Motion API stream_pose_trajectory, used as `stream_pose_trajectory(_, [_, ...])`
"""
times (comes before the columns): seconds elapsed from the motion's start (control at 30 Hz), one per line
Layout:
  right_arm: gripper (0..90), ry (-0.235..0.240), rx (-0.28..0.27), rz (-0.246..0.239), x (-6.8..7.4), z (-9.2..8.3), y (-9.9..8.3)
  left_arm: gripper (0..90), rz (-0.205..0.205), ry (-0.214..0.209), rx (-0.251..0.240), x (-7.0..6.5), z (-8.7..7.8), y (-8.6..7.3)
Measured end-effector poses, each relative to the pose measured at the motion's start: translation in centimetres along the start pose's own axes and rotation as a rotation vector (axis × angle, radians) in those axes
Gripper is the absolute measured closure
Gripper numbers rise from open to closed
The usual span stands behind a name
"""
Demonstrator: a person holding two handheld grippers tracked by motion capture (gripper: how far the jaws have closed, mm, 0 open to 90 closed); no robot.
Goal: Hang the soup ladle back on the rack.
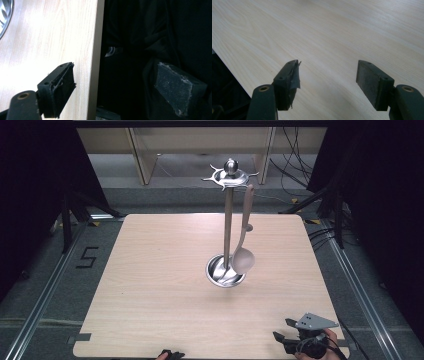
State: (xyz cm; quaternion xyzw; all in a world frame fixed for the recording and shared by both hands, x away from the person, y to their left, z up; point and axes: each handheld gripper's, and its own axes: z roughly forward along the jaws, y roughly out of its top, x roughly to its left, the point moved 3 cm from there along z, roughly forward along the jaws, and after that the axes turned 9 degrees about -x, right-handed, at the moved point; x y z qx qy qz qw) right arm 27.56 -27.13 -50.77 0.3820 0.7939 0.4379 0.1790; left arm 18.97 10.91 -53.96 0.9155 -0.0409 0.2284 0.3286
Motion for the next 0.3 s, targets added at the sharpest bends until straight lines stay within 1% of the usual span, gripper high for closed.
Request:
stream_pose_trajectory(0.1, [35.8,-0.004,0.004,0.004,0.03,0.01,-0.03,14.9,0.000,-0.001,0.001,0.01,-0.01,-0.01])
stream_pose_trajectory(0.13, [35.8,-0.001,0.013,0.020,0.14,-0.04,-0.06,15.0,-0.003,-0.005,0.004,0.00,-0.03,-0.01])
stream_pose_trajectory(0.17, [35.8,-0.002,0.008,0.012,0.09,-0.01,-0.05,14.9,-0.002,-0.002,0.001,0.00,-0.02,-0.01])
stream_pose_trajectory(0.2, [35.8,-0.001,0.015,0.026,0.19,-0.06,-0.06,14.9,-0.001,-0.006,0.006,0.03,-0.05,-0.01])
stream_pose_trajectory(0.23, [35.8,-0.001,0.004,0.007,0.03,0.01,-0.04,14.9,-0.003,-0.004,0.004,-0.01,-0.03,-0.02])
stream_pose_trajectory(0.3, [35.8,-0.001,0.004,0.007,0.02,0.02,-0.05,14.9,-0.002,-0.005,0.006,0.03,-0.06,0.00])
